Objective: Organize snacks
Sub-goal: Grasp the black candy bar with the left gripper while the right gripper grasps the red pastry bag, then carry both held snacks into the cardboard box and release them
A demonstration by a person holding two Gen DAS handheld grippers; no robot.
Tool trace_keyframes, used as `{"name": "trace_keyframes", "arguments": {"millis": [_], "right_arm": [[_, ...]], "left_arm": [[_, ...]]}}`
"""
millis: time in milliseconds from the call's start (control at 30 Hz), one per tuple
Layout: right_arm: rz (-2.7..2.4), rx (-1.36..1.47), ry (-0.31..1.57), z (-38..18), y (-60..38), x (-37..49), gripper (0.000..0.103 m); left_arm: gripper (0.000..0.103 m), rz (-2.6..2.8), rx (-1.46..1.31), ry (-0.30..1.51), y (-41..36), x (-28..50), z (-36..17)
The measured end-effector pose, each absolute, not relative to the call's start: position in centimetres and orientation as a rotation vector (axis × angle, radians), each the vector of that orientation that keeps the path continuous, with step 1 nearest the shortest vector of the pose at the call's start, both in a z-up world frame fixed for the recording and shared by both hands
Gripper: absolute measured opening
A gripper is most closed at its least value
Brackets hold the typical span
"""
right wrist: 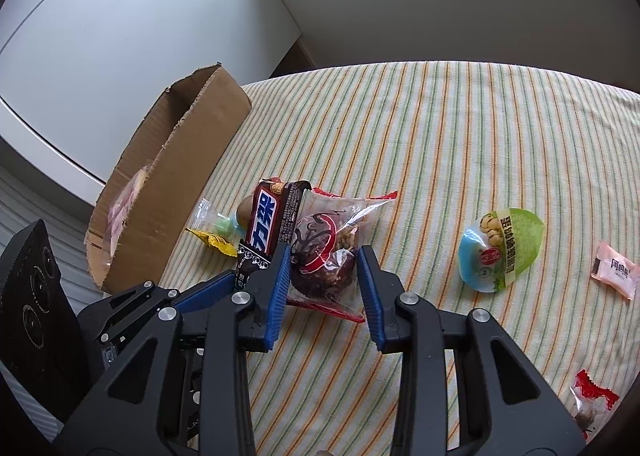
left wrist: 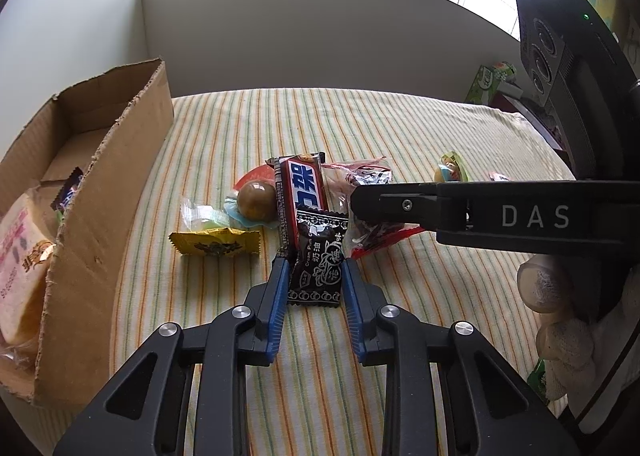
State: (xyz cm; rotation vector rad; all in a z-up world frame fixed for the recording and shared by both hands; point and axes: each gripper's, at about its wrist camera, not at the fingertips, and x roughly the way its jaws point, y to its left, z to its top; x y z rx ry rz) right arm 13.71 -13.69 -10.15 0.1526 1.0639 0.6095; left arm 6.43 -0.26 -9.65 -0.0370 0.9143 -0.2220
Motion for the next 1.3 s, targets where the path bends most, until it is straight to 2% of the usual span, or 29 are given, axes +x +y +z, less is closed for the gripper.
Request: {"name": "trace_keyframes", "arguments": {"millis": [600,633,667,833,1000,1067,1200,1267,1300], "right_arm": [[0.596,0.129,1.008,-8.5,-14.6,12.6,0.034],[0.596,0.127,1.005,-8.4,-14.6,12.5,0.034],[0.595,0.126,1.003,-8.4,-14.7,12.4,0.034],[0.582,0.108,1.012,-8.7,-14.8,12.3,0.034],[0.566,0.112,1.029,-9.4,-15.1,12.7,0.034],[0.567,0.114,1.029,-9.4,-15.2,12.7,0.034],[0.572,0.111,1.028,-9.5,-15.0,12.7,0.034],[0.572,0.110,1.030,-9.6,-14.9,12.7,0.034],[0.573,0.108,1.030,-9.6,-14.8,12.7,0.034]], "left_arm": [[0.024,-0.228,-0.038,0.879,0.6,5.0,-8.9],[0.022,-0.227,-0.035,0.882,0.6,5.0,-9.0],[0.006,-0.223,-0.034,0.888,0.6,5.1,-9.1],[0.006,-0.223,-0.019,0.900,0.4,5.4,-9.5],[0.009,-0.216,-0.018,0.911,0.2,5.8,-9.8],[0.023,-0.206,-0.011,0.913,0.1,5.9,-9.8],[0.027,-0.191,-0.013,0.901,-0.1,6.0,-9.6],[0.038,-0.176,-0.015,0.900,-0.4,6.5,-9.5],[0.039,-0.170,-0.014,0.898,-0.5,6.7,-9.5]]}}
